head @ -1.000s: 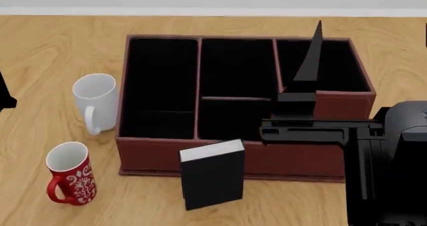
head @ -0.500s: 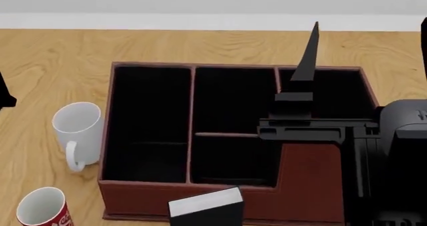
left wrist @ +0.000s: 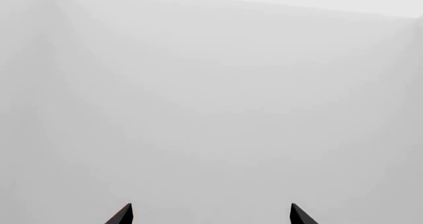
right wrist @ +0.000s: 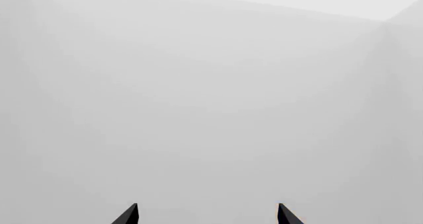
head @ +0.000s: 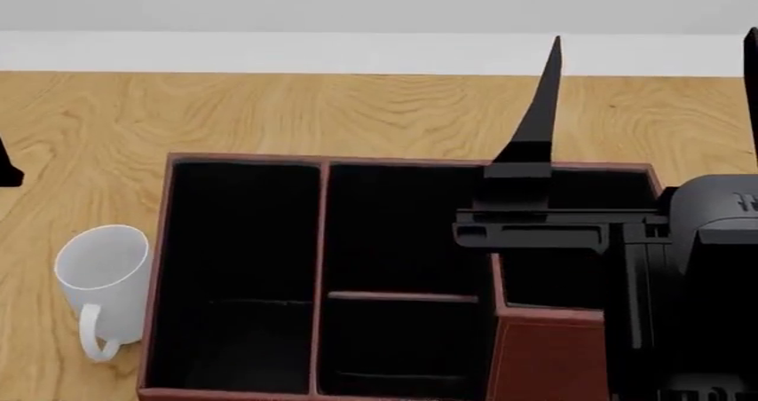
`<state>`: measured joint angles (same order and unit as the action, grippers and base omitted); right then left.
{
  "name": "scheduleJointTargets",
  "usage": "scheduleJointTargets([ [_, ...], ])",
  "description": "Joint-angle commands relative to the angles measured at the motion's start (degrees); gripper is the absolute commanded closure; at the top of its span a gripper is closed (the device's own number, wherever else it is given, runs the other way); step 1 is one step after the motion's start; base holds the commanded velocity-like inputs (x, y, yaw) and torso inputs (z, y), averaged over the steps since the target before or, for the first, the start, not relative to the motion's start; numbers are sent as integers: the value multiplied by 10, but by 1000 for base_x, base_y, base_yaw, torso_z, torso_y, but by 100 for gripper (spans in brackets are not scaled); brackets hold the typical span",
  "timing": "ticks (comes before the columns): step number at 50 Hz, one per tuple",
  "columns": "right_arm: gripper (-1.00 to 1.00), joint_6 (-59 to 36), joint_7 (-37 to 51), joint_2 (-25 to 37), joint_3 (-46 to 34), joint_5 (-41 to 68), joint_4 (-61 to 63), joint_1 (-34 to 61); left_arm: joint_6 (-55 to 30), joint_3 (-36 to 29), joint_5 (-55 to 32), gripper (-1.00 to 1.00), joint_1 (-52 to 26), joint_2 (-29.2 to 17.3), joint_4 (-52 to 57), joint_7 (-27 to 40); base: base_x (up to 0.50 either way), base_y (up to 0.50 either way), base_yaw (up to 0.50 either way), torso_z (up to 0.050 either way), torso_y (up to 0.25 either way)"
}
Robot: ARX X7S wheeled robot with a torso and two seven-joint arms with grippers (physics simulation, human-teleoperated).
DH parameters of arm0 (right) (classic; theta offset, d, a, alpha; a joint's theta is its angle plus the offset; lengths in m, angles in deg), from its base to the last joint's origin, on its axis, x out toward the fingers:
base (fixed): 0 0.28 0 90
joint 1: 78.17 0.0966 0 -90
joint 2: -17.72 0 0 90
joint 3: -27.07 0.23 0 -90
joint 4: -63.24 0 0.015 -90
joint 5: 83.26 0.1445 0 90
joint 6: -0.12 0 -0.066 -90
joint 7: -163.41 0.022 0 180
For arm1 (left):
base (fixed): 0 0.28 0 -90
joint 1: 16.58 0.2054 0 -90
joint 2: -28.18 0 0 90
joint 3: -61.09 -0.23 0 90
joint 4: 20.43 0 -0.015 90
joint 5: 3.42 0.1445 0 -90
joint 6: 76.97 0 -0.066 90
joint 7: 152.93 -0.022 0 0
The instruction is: Pick up the book and place it in the right compartment of the caddy.
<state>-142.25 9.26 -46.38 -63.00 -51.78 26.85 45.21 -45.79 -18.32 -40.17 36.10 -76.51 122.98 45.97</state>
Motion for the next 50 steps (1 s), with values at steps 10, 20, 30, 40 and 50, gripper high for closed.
scheduleJointTargets([
  [10,-100,-63,-29,39,32,89,-10,68,-9,15,-28,-100,-14,-6,7,14,0,0,0,0,0],
  [20,-100,-182,-194,139,-32,208,-138,331,-13,30,-48,-100,-27,-10,12,21,0,0,0,0,0],
  [30,-100,-199,-468,149,-268,169,-359,568,-9,32,-51,-100,-30,-18,11,27,0,0,0,0,0],
  [40,-100,-153,-710,119,-512,75,-486,713,-5,27,-54,-100,-39,-22,8,33,0,0,0,0,0],
  [50,-100,-73,-916,103,-715,-24,-558,808,-16,34,-69,-100,-47,-32,15,46,0,0,0,0,0],
])
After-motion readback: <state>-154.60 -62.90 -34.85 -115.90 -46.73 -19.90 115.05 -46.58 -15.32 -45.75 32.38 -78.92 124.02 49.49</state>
